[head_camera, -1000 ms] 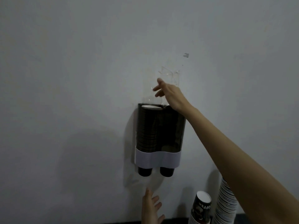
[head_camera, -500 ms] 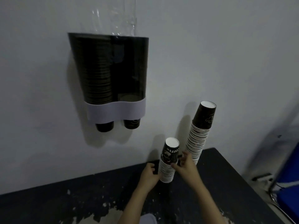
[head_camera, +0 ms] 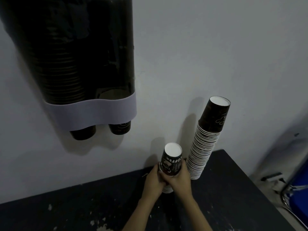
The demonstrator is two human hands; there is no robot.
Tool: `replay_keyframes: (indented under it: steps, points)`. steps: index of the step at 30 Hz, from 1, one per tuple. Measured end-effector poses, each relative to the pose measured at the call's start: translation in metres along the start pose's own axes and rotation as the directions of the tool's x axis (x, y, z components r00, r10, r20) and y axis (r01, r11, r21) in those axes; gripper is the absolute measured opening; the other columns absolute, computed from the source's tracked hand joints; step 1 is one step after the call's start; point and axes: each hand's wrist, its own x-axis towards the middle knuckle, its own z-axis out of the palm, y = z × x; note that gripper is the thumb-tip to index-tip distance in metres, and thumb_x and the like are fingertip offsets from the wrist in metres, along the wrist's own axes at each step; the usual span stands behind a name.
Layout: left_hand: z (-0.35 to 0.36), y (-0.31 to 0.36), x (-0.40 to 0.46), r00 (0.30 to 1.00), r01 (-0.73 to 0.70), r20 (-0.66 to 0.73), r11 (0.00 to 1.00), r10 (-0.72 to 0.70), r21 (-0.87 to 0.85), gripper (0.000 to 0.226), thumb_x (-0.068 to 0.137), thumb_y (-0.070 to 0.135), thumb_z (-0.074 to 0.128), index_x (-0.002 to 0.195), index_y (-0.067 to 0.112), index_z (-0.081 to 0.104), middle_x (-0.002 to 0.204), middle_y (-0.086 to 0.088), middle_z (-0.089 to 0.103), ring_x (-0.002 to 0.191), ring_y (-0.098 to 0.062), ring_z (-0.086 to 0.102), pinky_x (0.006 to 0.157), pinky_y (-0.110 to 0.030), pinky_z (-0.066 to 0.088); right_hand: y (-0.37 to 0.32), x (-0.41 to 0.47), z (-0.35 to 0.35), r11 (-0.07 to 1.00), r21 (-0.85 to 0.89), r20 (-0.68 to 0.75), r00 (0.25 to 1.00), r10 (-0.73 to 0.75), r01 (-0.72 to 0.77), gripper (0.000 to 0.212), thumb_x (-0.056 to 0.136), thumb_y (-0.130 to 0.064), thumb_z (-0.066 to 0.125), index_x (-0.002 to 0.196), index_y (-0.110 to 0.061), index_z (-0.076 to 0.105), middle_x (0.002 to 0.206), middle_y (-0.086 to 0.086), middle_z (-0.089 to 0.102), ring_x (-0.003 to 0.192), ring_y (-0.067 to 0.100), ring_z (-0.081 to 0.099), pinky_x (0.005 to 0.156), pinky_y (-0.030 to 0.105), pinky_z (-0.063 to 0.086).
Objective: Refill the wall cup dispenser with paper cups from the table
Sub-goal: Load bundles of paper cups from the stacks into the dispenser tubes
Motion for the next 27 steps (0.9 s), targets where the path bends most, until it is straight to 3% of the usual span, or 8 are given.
replay_keyframes:
  steps: [5, 10, 13, 16, 18, 20, 23, 27]
  points:
    - [-0.001, -0.003, 0.003, 0.998, -0.006, 0.058, 0.999, 0.003, 0.053, 0.055, 0.075, 0.021, 0.068, 0.126, 0.016, 0.047, 0.129, -0.008, 0.059, 0.118, -0.020, 0.056, 0.100, -0.032, 0.044, -0.016, 0.002, -0.005, 0.998, 0.030, -0.057, 0.997, -0.057, 0.058, 0.065, 0.050, -0.031, 0.086, 0.103, -0.023, 0.049, 0.105, 0.005, 0.065, 0.097, 0.017, 0.064, 0.080, 0.024, 0.051]
    - [-0.010, 0.013, 0.007, 0.981, 0.006, 0.192, 0.990, -0.033, 0.142, 0.106, 0.052, 0.049, 0.069, 0.140, 0.009, 0.026, 0.145, -0.011, 0.039, 0.133, -0.024, 0.040, 0.110, -0.041, 0.035, -0.063, 0.007, -0.029, 0.975, 0.088, -0.047, 0.979, -0.199, 0.203, 0.061, 0.059, -0.016, 0.086, 0.104, -0.028, 0.046, 0.099, -0.012, 0.061, 0.089, -0.003, 0.060, 0.071, 0.004, 0.047]
    - [-0.029, 0.035, -0.004, 0.998, -0.054, 0.014, 0.996, 0.053, 0.074, 0.081, 0.076, 0.018, 0.065, 0.143, 0.010, 0.020, 0.148, -0.010, 0.033, 0.137, -0.024, 0.033, 0.111, -0.036, 0.033, -0.086, 0.003, -0.051, 0.961, 0.084, -0.036, 0.965, -0.261, 0.263, 0.064, 0.058, -0.013, 0.086, 0.107, -0.025, 0.046, 0.107, -0.002, 0.063, 0.097, 0.007, 0.062, 0.080, 0.018, 0.050]
    - [-0.052, 0.072, -0.034, 0.907, -0.299, -0.348, 0.944, 0.236, -0.139, 0.056, 0.084, 0.012, 0.052, 0.135, 0.023, 0.033, 0.126, -0.004, 0.050, 0.117, -0.015, 0.052, 0.091, -0.021, 0.045, -0.114, -0.010, -0.077, 0.944, -0.172, 0.123, 0.956, -0.265, 0.283, 0.068, 0.055, -0.030, 0.084, 0.108, -0.026, 0.043, 0.109, -0.001, 0.060, 0.101, 0.016, 0.060, 0.083, 0.030, 0.053]
    - [-0.063, 0.103, -0.057, 0.876, -0.421, -0.367, 0.866, 0.311, -0.270, 0.057, 0.078, 0.038, 0.051, 0.132, 0.036, 0.032, 0.118, 0.009, 0.051, 0.103, 0.007, 0.055, 0.077, -0.004, 0.044, -0.137, -0.025, -0.089, 0.792, -0.525, 0.260, 0.945, -0.198, 0.310, 0.074, 0.055, -0.042, 0.079, 0.114, -0.021, 0.041, 0.117, 0.001, 0.055, 0.110, 0.022, 0.054, 0.090, 0.041, 0.049]
    - [-0.065, 0.123, -0.073, 0.863, -0.487, -0.325, 0.811, 0.387, -0.326, 0.056, 0.071, 0.052, 0.047, 0.125, 0.043, 0.036, 0.120, 0.016, 0.049, 0.100, 0.019, 0.053, 0.073, 0.002, 0.043, -0.159, -0.038, -0.094, 0.639, -0.691, 0.331, 0.934, -0.136, 0.338, 0.079, 0.058, -0.045, 0.078, 0.120, -0.014, 0.040, 0.121, 0.003, 0.049, 0.113, 0.023, 0.049, 0.092, 0.039, 0.047]
    - [-0.074, 0.145, -0.092, 0.833, -0.535, -0.386, 0.756, 0.396, -0.377, 0.041, 0.071, 0.052, 0.048, 0.111, 0.043, 0.048, 0.122, 0.007, 0.055, 0.107, 0.004, 0.057, 0.079, -0.009, 0.050, -0.193, -0.058, -0.104, 0.704, -0.574, 0.353, 0.902, -0.248, 0.418, 0.073, 0.055, -0.043, 0.081, 0.113, -0.017, 0.044, 0.109, 0.000, 0.048, 0.103, 0.016, 0.051, 0.085, 0.027, 0.047]
    - [-0.093, 0.165, -0.108, 0.865, -0.494, -0.370, 0.703, 0.339, -0.512, 0.026, 0.078, 0.041, 0.041, 0.102, 0.040, 0.051, 0.109, 0.011, 0.059, 0.097, -0.003, 0.061, 0.076, -0.017, 0.053, -0.236, -0.080, -0.123, 0.937, -0.008, 0.285, 0.899, -0.332, 0.349, 0.056, 0.061, -0.020, 0.084, 0.106, -0.022, 0.051, 0.106, -0.001, 0.061, 0.094, 0.006, 0.059, 0.068, 0.014, 0.051]
